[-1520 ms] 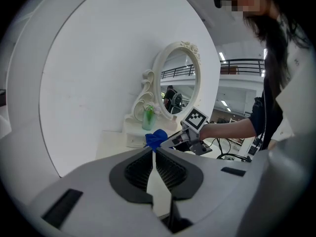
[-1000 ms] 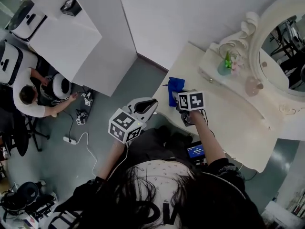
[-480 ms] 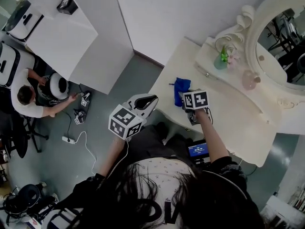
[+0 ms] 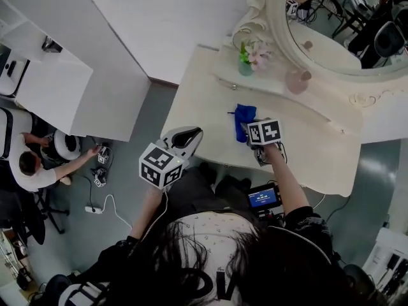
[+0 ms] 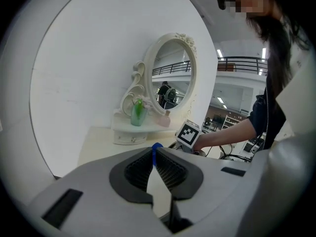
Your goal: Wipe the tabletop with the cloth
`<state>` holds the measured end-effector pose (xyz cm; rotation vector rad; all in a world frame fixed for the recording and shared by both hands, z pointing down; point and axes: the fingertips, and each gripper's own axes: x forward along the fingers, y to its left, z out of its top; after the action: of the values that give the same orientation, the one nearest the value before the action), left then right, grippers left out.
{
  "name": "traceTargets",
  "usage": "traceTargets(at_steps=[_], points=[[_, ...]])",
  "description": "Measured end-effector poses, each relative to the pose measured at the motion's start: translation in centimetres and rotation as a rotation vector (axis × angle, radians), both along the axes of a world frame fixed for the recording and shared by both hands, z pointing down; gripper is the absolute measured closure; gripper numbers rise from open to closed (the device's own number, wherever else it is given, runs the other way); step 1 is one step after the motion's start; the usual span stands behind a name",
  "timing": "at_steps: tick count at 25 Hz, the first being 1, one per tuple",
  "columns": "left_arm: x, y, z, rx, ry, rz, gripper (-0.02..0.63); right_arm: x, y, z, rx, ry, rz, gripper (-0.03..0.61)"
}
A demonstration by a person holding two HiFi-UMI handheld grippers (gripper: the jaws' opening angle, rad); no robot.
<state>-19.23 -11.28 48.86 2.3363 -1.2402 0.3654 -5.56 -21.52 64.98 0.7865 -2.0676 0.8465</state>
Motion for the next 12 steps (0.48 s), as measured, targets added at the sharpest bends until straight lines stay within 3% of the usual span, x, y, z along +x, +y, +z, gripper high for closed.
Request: traceTargets(at_steps=[12], points=[[13.4,-2.1,0.4,-0.010,-0.008,0.151,0.611,19.2,-0.6,0.3,0.002,-0.006,0.213,0.491]])
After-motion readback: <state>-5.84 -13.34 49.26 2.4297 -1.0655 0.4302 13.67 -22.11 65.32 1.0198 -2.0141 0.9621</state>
